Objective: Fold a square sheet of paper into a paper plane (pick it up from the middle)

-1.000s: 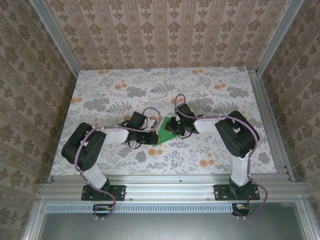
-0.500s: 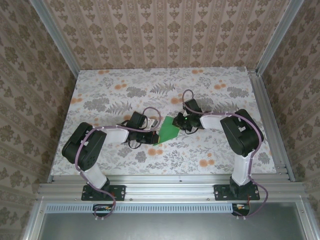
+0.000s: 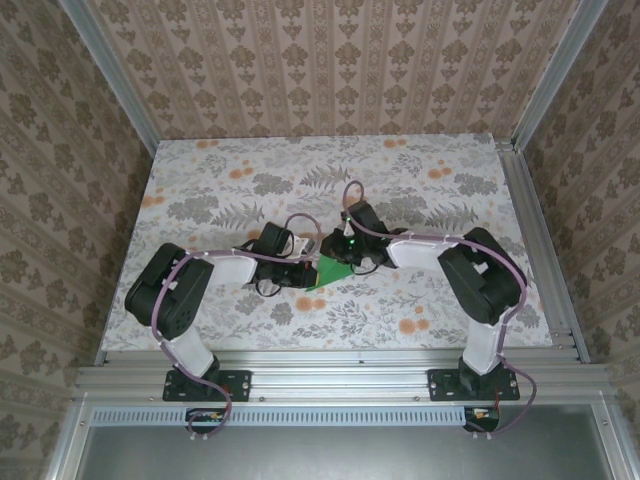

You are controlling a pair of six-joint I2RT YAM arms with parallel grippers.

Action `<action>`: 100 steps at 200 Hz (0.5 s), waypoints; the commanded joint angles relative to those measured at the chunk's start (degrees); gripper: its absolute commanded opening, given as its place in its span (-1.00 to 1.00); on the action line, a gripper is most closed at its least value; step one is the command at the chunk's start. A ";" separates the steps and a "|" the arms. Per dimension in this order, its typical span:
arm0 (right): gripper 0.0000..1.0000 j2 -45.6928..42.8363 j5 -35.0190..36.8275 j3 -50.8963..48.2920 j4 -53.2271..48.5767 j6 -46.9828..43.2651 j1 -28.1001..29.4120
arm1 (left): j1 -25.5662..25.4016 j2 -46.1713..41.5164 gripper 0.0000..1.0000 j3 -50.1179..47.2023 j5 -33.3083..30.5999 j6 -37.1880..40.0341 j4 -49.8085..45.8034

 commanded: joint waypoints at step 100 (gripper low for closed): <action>-0.63 7.40 8.86 5.09 -10.68 -6.14 -5.70 | 0.07 3.72 -0.92 -2.73 -3.91 1.84 -8.97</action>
